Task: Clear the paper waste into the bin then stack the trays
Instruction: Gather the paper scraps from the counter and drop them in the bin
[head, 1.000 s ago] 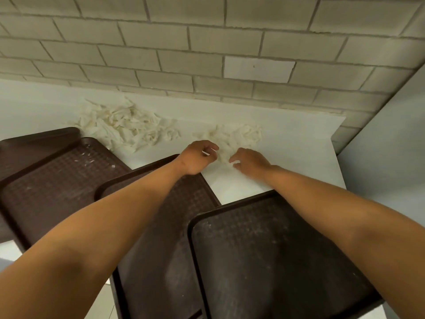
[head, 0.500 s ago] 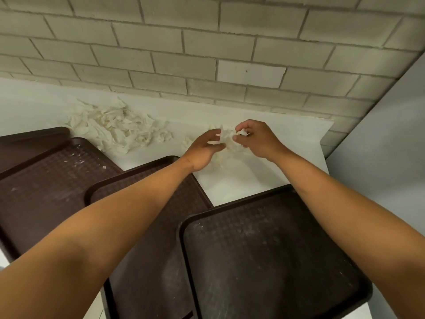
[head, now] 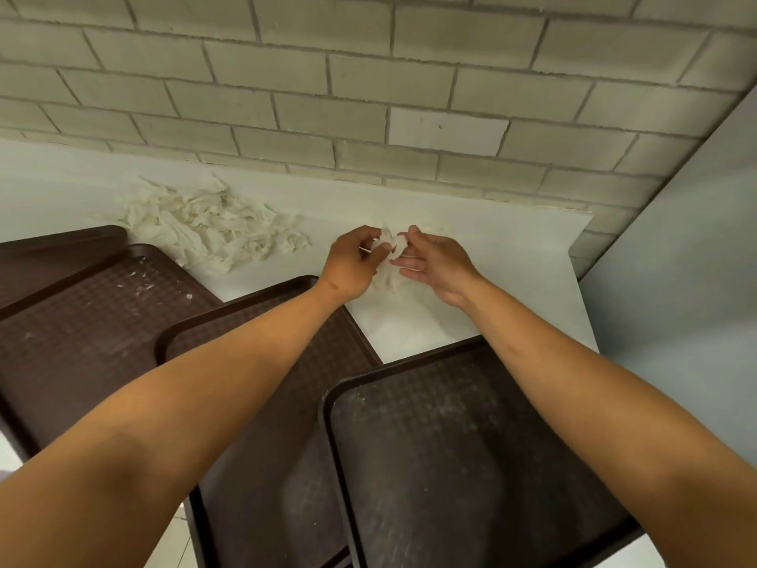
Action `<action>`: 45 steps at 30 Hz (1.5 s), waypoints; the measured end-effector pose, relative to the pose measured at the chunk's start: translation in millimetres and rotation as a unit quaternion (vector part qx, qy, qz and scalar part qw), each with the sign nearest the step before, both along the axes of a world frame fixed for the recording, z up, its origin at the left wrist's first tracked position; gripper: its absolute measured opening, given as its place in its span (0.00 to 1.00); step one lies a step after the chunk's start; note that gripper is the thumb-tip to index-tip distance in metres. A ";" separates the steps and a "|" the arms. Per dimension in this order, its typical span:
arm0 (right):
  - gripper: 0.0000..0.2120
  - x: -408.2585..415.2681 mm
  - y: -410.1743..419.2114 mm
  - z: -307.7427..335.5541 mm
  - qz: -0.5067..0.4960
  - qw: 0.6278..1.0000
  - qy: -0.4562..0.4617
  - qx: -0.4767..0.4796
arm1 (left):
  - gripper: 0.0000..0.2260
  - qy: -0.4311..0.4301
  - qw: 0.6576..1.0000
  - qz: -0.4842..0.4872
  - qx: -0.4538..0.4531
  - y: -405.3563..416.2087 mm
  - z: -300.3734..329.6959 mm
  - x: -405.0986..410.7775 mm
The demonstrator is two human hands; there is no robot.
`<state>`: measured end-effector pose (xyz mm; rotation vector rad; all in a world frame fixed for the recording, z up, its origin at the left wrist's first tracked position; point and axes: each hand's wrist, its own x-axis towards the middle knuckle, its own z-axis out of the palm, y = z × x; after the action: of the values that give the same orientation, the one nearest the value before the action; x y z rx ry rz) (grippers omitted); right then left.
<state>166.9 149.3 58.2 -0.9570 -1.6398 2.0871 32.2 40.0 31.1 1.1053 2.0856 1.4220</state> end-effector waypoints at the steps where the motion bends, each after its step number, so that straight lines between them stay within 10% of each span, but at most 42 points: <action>1: 0.15 0.1 3.7 4.3 0.004 1.000 -0.008 0.030 | 0.06 0.014 1.000 0.002 0.003 -2.1 2.0 -4.9; 15: 0.20 -24.9 27.1 -33.4 0.106 0.887 -0.182 0.411 | 0.06 0.078 0.996 -0.017 -0.041 -40.3 39.1 -55.4; 21: 0.25 -39.4 14.9 -93.9 0.219 0.803 -0.343 0.435 | 0.04 0.055 0.997 -0.009 -0.045 -57.1 30.5 -62.2; 30: 0.13 -2.9 10.2 -90.0 0.259 0.764 -0.309 0.503 | 0.04 -0.001 0.999 -0.015 -0.039 -70.2 34.5 -48.6; 45: 0.06 73.1 21.5 81.5 0.138 0.888 -0.137 0.416 | 0.05 -0.025 0.998 -0.064 -0.002 -65.1 85.7 3.8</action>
<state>240.0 170.8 139.7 -0.7462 -2.6032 1.1406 36.0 -25.1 116.9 1.1675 1.9465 1.3702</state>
